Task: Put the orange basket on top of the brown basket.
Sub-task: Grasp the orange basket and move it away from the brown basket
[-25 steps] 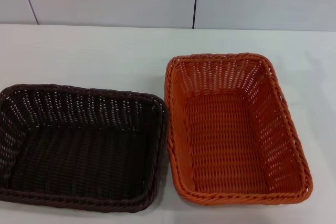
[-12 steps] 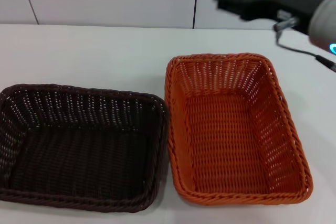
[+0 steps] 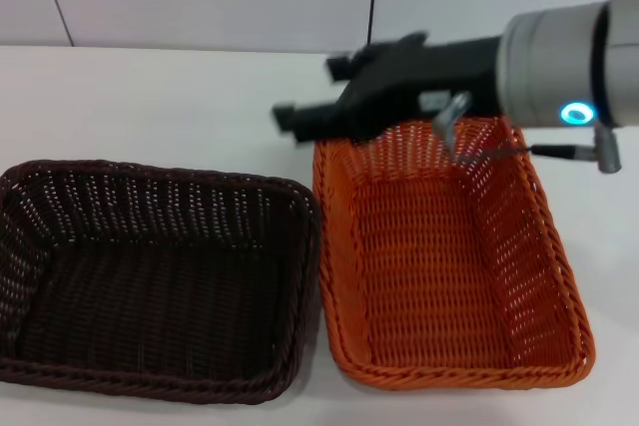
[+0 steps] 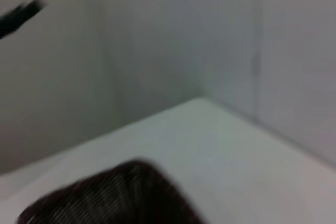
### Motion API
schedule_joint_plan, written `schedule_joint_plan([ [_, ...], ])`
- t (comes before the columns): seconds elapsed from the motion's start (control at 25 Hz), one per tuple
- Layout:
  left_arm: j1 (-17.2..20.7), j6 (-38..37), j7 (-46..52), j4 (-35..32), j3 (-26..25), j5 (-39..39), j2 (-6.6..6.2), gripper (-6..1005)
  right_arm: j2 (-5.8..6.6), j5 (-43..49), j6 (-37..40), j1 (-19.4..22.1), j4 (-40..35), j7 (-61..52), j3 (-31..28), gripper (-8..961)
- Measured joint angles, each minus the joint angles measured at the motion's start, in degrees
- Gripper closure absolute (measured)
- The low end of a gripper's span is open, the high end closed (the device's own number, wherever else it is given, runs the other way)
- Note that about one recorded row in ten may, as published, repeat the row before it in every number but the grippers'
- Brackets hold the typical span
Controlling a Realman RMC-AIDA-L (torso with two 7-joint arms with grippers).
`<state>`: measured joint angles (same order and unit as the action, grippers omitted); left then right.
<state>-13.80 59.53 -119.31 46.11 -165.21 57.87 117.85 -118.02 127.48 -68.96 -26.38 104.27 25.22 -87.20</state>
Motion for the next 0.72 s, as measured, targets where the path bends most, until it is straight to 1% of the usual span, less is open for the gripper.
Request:
schedule_joint_plan([
  [0.16, -0.1, 0.1, 0.1, -1.0, 0.1, -0.4, 0.03, 218, -0.60, -1.8, -7.9, -3.5, -0.7, 1.4, 0.2, 188],
  [0.32, -0.3, 0.1, 0.1, -2.3, 0.1, -1.5, 0.05, 217, -0.62, -3.5, -18.4, -6.9, -0.7, 1.6, 0.1, 191],
  [0.44, -0.4, 0.0, 0.0, -2.7, 0.1, -1.9, 0.05, 217, -0.62, -4.6, -24.9, -7.7, 0.3, 2.3, -0.6, 194],
  [0.72, -0.9, -0.4, 0.0, -3.2, 0.0, -4.1, -0.01, 218, -0.54, -4.0, -35.9, -8.4, 2.4, 2.7, -2.2, 199],
])
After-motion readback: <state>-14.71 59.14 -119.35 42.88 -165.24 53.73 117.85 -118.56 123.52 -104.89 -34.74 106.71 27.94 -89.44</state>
